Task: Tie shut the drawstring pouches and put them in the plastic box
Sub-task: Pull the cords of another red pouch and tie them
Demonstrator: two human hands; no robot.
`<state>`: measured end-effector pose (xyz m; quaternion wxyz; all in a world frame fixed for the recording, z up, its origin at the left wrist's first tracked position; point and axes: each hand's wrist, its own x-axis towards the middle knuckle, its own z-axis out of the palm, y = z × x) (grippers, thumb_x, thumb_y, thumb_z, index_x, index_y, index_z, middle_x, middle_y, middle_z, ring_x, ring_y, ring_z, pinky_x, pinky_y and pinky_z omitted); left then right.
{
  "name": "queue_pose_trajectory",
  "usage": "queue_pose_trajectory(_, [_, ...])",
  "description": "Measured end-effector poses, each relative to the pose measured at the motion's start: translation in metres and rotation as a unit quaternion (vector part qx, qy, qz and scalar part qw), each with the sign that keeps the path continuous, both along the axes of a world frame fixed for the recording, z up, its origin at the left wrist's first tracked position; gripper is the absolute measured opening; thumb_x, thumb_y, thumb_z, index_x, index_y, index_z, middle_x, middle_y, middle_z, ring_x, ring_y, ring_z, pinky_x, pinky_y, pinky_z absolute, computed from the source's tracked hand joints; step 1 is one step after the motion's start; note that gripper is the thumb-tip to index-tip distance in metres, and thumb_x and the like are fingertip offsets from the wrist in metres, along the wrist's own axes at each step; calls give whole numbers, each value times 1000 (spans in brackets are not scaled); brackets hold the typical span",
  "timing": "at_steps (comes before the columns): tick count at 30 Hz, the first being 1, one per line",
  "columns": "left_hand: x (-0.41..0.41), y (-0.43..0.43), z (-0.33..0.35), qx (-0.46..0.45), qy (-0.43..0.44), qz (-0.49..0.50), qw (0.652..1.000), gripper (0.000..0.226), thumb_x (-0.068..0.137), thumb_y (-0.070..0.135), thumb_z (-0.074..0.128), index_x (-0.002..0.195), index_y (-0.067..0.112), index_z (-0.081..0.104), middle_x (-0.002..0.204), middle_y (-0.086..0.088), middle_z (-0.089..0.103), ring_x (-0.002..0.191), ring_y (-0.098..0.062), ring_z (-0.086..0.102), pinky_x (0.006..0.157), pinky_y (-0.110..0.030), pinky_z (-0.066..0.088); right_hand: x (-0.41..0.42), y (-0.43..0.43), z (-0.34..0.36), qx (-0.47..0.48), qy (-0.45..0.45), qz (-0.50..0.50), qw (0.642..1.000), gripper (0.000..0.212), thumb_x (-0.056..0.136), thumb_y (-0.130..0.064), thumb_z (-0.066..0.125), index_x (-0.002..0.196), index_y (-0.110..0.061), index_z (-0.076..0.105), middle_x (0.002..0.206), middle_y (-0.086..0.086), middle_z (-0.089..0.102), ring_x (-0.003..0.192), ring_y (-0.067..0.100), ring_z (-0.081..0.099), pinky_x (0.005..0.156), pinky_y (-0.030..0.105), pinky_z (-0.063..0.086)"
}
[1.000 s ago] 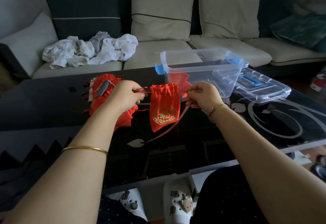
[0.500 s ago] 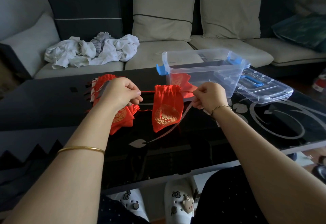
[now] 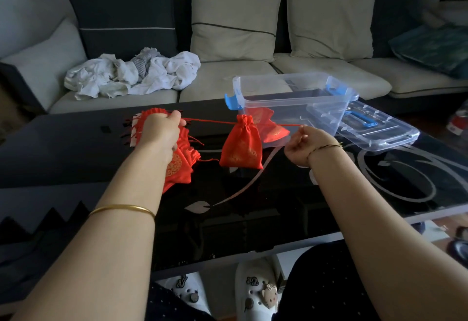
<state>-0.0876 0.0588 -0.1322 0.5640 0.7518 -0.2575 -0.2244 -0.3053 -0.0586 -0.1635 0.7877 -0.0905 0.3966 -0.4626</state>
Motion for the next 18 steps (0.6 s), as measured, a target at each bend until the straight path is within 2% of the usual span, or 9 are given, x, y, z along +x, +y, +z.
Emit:
queue_pose_trajectory(2, [-8,0,7,-51,118,-6,992,37,99,26,42,64,16,47,61,1,47,39,-8,41,48,-21,30,5,-1,1,-48,37,-31,998,30,94,-17,48,64,-15,45,53,-7,37,39,4,33,32,11,27])
queue_pose_trajectory(3, [-13,1,11,-83,178,-32,980,38,99,27,41,62,18,44,65,2,55,46,-6,50,53,-20,36,7,-1,2,-83,59,-44,994,30,94,-17,46,64,-15,45,50,-6,36,38,5,32,34,12,27])
queue_pose_trajectory(4, [-17,3,15,-111,224,-72,966,39,99,28,39,62,20,42,72,2,63,60,-7,58,61,-21,41,8,1,5,-120,76,-50,989,31,95,-17,45,64,-15,45,47,-6,35,36,6,31,35,12,27])
queue_pose_trajectory(6, [-25,4,22,-141,253,-166,943,40,101,32,35,62,23,38,88,4,70,89,-10,64,80,-27,42,10,8,14,-189,106,-43,975,32,95,-18,46,63,-15,47,48,-5,37,39,7,31,40,15,28])
queue_pose_trajectory(8, [-35,3,25,-138,240,-232,932,38,101,33,34,65,23,41,89,5,71,93,-10,66,87,-30,41,13,18,25,-262,153,-24,952,32,93,-18,48,62,-14,50,51,-4,40,44,8,33,44,19,29])
queue_pose_trajectory(11, [-48,0,28,-124,215,-272,930,33,100,32,39,75,18,56,69,6,68,68,-8,66,81,-27,47,22,35,40,-368,237,-6,899,30,92,-21,52,63,-14,59,53,-4,45,45,8,36,43,20,32])
queue_pose_trajectory(13, [-53,-1,30,-121,190,-290,930,26,98,25,46,84,12,63,66,3,64,57,-6,60,74,-25,51,28,43,48,-426,286,-10,858,31,92,-23,54,63,-16,62,53,-5,50,45,7,39,46,21,35])
queue_pose_trajectory(16, [-61,0,30,-111,84,-309,941,13,90,8,59,81,12,67,65,3,61,55,-6,53,68,-22,50,34,52,57,-495,345,-13,798,32,91,-21,54,60,-18,63,50,-12,53,47,3,43,54,23,37])
queue_pose_trajectory(18, [-64,0,28,-101,17,-317,943,18,85,3,63,74,16,68,66,1,61,58,-9,51,66,-23,48,37,57,59,-530,378,-3,759,32,91,-22,54,62,-14,65,53,-8,54,46,2,43,55,24,37])
